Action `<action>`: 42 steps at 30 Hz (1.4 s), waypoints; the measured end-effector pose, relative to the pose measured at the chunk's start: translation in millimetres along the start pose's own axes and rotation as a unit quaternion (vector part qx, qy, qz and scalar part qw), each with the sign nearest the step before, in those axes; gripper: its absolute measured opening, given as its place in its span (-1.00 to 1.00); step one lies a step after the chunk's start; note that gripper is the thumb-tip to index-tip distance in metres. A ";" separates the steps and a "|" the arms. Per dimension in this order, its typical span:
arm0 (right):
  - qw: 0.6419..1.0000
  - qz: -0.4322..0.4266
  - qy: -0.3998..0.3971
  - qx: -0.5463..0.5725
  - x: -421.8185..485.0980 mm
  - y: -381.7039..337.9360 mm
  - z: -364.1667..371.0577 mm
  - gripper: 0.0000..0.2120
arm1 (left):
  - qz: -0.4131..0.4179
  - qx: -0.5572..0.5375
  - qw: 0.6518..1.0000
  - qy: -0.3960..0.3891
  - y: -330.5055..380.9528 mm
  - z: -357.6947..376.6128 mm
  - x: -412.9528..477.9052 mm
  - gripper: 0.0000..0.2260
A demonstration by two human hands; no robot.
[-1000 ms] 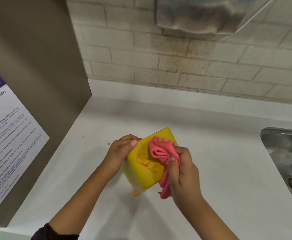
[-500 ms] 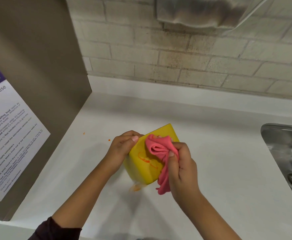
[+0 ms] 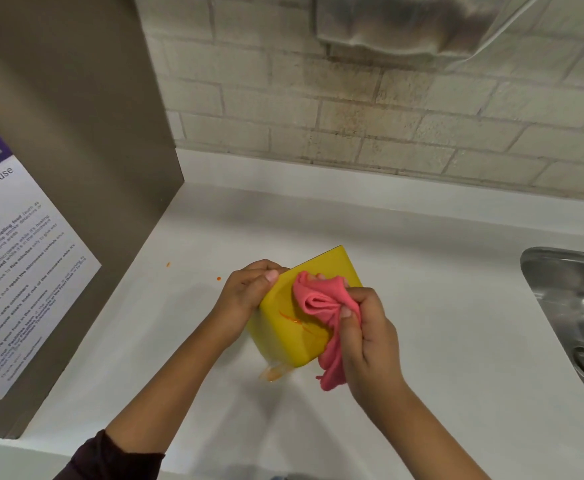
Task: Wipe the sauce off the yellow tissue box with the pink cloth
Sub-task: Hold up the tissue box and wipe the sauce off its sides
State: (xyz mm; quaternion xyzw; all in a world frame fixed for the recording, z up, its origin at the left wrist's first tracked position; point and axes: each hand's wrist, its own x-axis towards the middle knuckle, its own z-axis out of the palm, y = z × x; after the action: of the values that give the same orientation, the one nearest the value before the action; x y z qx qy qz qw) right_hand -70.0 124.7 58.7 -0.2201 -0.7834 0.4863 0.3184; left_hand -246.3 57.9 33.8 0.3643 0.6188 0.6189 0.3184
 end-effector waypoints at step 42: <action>0.988 0.084 0.031 0.126 -5.8 -9.6 -8.4 -0.73 | -0.018 0.056 0.998 0.000 -4.3 -6.2 6.5 -0.76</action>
State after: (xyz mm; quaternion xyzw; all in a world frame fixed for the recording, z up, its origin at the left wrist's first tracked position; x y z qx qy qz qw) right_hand -60.3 122.0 68.4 -0.2581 -0.6841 0.5995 0.3256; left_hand -255.3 60.3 30.0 0.3697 0.6591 0.5776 0.3087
